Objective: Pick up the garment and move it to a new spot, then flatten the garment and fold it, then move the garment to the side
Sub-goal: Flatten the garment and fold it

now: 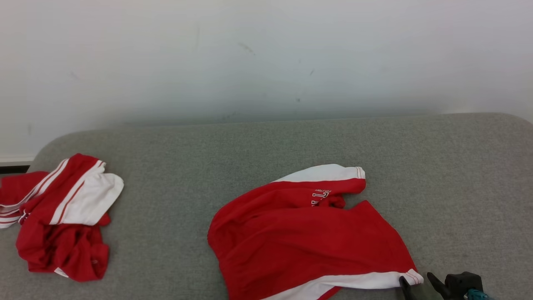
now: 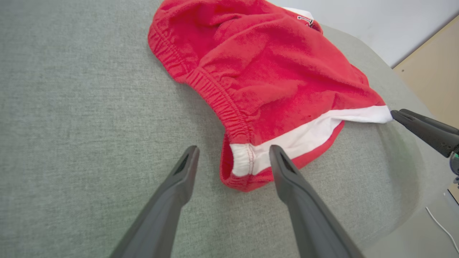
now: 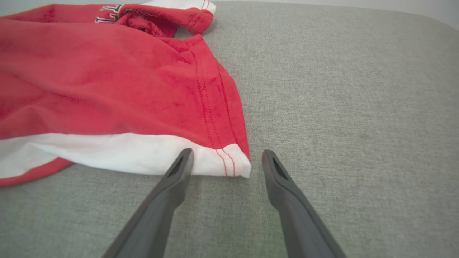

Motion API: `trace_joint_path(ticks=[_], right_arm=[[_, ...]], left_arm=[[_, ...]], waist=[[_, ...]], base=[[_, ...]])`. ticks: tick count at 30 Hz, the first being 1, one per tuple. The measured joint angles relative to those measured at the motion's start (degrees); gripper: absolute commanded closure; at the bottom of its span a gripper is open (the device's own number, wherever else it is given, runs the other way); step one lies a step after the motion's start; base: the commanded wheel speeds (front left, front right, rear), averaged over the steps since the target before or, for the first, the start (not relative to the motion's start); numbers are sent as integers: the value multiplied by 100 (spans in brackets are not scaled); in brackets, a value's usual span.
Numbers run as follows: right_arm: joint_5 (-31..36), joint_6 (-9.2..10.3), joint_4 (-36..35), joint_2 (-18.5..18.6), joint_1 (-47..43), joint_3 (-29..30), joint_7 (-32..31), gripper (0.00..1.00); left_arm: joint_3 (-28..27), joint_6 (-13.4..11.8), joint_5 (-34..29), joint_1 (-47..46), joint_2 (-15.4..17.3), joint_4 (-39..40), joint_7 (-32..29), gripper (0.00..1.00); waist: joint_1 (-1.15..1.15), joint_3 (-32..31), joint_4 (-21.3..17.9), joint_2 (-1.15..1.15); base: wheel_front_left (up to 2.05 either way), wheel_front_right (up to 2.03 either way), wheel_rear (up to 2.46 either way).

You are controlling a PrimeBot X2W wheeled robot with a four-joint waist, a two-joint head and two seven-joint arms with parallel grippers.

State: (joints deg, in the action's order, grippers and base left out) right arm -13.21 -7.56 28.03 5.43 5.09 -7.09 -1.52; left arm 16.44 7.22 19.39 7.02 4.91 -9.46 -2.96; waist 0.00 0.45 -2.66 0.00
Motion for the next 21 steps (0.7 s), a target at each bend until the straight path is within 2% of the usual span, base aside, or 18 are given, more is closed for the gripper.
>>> trace_joint_path(ticks=[4,21], right_arm=[[15,0,137,-9,140,-4,-136,0],[165,0,352,-96,413,-43,-245,0]], left_arm=[[115,8,252,10,74,112,-246,0],[375,8,609,-156,157,98,-394,0]], waist=[[0,64,25,0],[0,233,55,0]], base=[[0,0,0],[0,0,0]])
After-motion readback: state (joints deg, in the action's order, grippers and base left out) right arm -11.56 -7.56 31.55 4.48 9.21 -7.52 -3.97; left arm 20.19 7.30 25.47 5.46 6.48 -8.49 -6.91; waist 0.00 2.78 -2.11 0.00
